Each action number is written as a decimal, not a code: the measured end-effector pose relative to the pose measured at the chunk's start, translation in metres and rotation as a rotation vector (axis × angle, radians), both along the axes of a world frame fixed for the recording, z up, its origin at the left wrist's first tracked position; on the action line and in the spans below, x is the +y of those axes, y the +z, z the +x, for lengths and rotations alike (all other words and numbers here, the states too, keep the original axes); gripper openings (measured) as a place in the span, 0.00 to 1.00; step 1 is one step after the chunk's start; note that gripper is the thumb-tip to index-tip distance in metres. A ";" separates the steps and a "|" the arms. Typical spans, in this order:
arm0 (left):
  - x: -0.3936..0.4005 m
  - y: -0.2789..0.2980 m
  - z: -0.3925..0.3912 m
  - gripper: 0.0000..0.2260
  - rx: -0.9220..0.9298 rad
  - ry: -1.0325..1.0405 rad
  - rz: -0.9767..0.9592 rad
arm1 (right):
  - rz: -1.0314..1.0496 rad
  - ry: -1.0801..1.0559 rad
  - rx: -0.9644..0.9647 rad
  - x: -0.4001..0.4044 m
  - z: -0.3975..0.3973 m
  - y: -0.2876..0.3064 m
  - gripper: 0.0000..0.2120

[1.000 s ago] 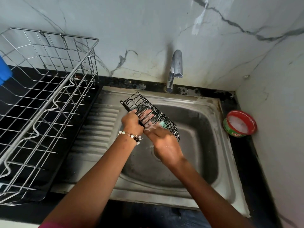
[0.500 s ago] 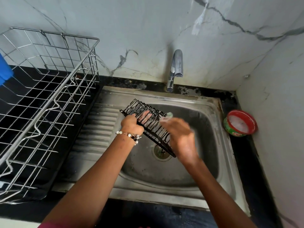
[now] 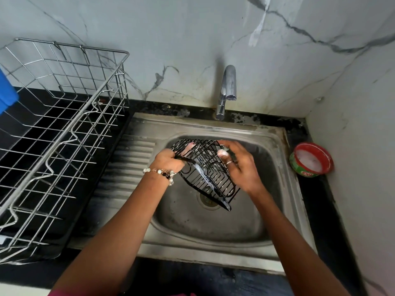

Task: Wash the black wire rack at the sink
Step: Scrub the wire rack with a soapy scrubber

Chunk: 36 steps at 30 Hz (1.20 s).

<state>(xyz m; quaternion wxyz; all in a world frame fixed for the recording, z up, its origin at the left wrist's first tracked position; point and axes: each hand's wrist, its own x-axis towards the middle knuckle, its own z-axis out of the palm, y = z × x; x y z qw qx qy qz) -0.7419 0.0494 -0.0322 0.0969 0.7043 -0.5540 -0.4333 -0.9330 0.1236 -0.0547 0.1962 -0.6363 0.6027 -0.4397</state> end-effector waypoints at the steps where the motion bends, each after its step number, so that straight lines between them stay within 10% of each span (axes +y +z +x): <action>1: 0.003 0.003 -0.001 0.11 0.012 -0.007 -0.037 | 0.014 -0.005 -0.052 -0.003 0.003 0.003 0.15; 9: 0.004 0.036 -0.022 0.20 1.074 0.480 0.426 | 0.413 -0.202 -0.510 -0.031 0.025 0.015 0.03; 16: 0.023 0.030 -0.031 0.12 0.960 0.329 0.189 | 0.467 -0.414 -0.681 -0.044 0.022 0.029 0.03; 23: 0.009 0.034 -0.041 0.10 0.837 0.315 0.004 | 0.316 -0.262 0.197 -0.049 0.004 0.058 0.14; 36: -0.008 0.024 -0.036 0.10 0.817 0.525 -0.058 | -0.025 0.061 0.604 -0.011 0.055 0.043 0.27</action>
